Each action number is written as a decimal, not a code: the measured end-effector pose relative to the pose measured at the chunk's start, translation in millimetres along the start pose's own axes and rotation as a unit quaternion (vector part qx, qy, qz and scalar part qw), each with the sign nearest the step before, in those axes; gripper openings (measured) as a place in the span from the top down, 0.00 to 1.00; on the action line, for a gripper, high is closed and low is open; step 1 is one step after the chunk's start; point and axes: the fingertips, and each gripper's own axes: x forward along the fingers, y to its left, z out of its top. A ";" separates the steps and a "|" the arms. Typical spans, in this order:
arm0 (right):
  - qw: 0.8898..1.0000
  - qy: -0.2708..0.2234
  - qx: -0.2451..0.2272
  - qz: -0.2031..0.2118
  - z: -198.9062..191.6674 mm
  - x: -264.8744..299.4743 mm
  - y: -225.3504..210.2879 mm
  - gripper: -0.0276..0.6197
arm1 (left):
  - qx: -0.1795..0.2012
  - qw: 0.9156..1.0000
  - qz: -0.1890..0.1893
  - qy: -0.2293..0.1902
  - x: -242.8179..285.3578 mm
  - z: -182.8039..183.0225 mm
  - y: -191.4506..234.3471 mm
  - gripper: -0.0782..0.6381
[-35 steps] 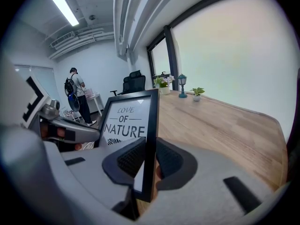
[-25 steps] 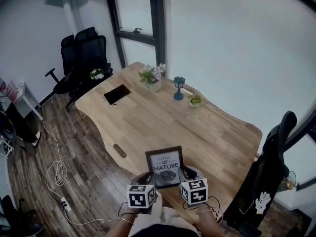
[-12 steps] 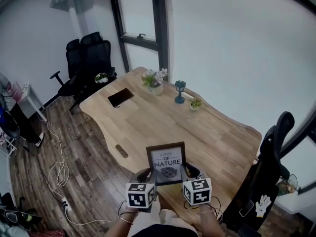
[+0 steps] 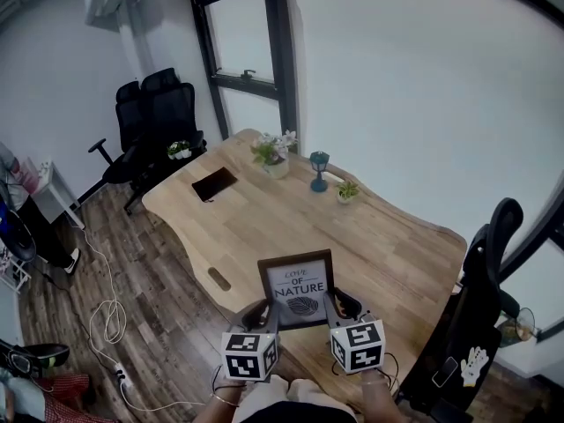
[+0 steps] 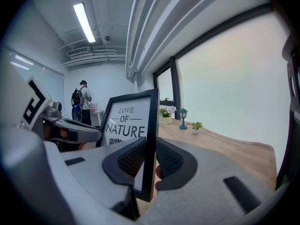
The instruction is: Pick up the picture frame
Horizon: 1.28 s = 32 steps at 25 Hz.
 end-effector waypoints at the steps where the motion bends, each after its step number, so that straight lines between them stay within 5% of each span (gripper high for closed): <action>1: 1.000 -0.003 0.001 -0.002 2.6 -1.5 0.4 0.85 | 0.002 1.000 -0.001 -0.004 -1.4 3.3 -0.3 0.80; 32: 0.996 -0.076 -0.027 -0.036 96.3 -15.3 35.8 0.85 | 0.031 0.995 -0.056 -0.074 -42.0 91.5 23.6 0.80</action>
